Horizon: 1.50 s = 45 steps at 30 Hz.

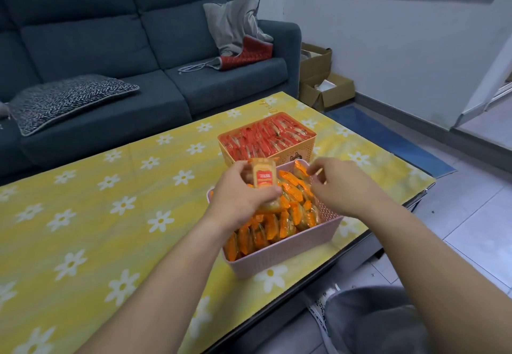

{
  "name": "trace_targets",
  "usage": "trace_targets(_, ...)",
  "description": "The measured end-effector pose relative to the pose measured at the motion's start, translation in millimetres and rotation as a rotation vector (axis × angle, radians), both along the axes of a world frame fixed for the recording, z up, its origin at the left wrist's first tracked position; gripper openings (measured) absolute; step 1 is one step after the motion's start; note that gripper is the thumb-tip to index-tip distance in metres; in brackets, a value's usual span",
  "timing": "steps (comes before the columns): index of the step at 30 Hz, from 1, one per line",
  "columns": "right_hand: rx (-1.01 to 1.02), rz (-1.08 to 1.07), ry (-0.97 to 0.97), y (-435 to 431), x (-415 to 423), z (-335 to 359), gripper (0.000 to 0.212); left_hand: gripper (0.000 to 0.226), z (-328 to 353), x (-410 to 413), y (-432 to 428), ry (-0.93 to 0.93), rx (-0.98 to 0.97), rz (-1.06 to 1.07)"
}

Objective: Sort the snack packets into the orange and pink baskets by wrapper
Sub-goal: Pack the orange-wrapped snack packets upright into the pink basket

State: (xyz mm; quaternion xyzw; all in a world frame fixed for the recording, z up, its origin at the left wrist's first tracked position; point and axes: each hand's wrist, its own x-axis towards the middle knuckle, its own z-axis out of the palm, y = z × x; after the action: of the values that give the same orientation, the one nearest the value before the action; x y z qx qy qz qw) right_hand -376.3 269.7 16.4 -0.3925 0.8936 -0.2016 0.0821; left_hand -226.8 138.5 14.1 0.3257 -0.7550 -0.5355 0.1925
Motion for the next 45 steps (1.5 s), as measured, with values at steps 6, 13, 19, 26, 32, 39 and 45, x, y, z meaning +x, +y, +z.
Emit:
trace_targets(6, -0.319, 0.029, -0.52, 1, 29, 23, 0.027, 0.043, -4, -24, 32, 0.078, -0.24, -0.017)
trace_targets(13, -0.409, -0.019, -0.535, 20, -4, 24, 0.019, 0.039, -7, -25, 39, 0.163, -0.13, -0.198)
trace_targets(19, -0.136, 0.029, -0.274, 35, -29, 13, 0.044, 0.042, -38, -34, 38, -0.286, -0.708, -0.454)
trace_targets(26, 0.103, 0.145, -0.025, 23, -23, -6, 0.05, 0.044, -50, -49, 39, -0.362, -0.977, -0.43)
trace_targets(32, 0.218, 0.071, 0.196, 20, -23, -9, 0.038, 0.022, -46, -59, 34, -0.207, -0.673, -0.254)
trace_targets(39, 0.275, 0.029, 0.179, 19, -17, -10, 0.048, 0.006, -46, -60, 41, -0.262, -0.681, -0.089)
trace_targets(45, 0.203, -0.002, 0.138, 21, -18, -11, 0.014, 0.008, -49, -65, 50, -0.243, -0.721, -0.049)
